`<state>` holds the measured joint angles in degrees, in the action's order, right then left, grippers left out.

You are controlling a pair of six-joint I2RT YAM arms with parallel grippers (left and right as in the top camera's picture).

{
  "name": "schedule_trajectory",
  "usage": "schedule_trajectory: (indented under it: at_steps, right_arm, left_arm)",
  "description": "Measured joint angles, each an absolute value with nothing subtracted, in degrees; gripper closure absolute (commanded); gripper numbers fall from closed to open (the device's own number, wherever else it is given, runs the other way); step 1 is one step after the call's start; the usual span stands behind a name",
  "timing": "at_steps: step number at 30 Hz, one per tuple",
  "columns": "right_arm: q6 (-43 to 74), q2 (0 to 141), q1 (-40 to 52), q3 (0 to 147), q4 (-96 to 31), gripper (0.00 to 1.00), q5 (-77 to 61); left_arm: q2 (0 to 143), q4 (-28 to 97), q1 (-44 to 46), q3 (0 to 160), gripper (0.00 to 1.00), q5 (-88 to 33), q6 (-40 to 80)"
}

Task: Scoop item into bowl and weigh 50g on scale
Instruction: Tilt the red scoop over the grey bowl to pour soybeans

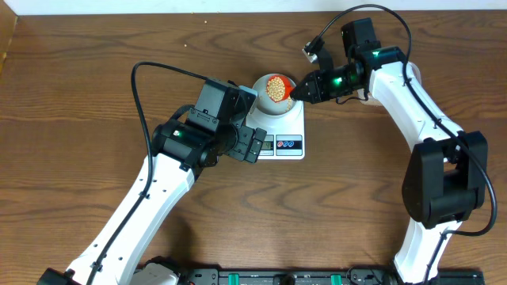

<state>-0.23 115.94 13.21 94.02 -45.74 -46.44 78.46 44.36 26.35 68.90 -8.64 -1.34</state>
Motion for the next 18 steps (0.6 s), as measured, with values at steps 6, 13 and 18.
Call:
schedule_trajectory:
  at_steps: [6, 13, 18]
  right_arm:
    - [-0.3, 115.9, 13.2, 94.0, -45.8, 0.99, -46.4]
    - [-0.3, 115.9, 13.2, 94.0, -45.8, 0.99, -46.2]
    - [-0.3, 115.9, 13.2, 94.0, -45.8, 0.99, -45.3]
  left_arm:
    - [78.5, 44.4, 26.3, 68.9, 0.07, -8.6, -1.3]
    - [78.5, 44.4, 26.3, 68.9, 0.07, -8.6, -1.3]
    - [78.5, 44.4, 26.3, 68.9, 0.07, -8.6, -1.3]
